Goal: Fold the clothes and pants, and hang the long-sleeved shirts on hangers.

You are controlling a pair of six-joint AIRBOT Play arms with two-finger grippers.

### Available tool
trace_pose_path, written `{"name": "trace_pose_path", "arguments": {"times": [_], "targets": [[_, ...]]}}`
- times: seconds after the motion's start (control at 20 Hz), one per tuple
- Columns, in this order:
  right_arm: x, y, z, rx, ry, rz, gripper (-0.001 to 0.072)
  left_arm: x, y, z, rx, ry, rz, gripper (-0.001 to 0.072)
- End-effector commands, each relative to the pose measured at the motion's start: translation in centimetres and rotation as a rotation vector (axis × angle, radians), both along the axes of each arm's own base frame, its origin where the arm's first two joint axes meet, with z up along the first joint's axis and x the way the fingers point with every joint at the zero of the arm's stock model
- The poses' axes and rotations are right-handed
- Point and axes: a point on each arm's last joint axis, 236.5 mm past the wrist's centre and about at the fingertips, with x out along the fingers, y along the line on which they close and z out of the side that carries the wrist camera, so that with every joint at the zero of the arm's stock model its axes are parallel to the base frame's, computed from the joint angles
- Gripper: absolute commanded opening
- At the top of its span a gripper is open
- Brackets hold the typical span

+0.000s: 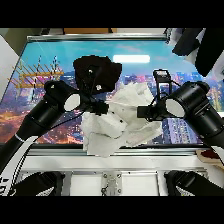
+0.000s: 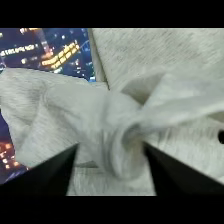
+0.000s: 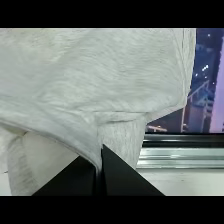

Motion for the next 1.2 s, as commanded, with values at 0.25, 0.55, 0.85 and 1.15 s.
{"name": "trace_pose_path", "arguments": {"times": [0.25, 0.55, 0.85, 1.15], "targets": [[-0.2, 0.2, -0.2, 0.005, 0.013, 0.000, 0.0018, 0.3, 1.3, 3.0, -0.244, 0.079, -0.001, 0.0582], [-0.2, 0.2, -0.2, 0.006, 0.012, 0.000, 0.0018, 5.9, 13.2, 4.9, -0.226, -0.058, 0.247, 0.0583], [-0.2, 0.2, -0.2, 0.006, 0.012, 0.000, 0.0018, 11.9, 25.5, -2.1, -0.078, -0.034, 0.487, 0.0582], [-0.2, 0.2, -0.2, 0.005, 0.013, 0.000, 0.0018, 17.3, 33.9, -7.3, 0.255, -0.059, 0.507, 0.0581]]}}
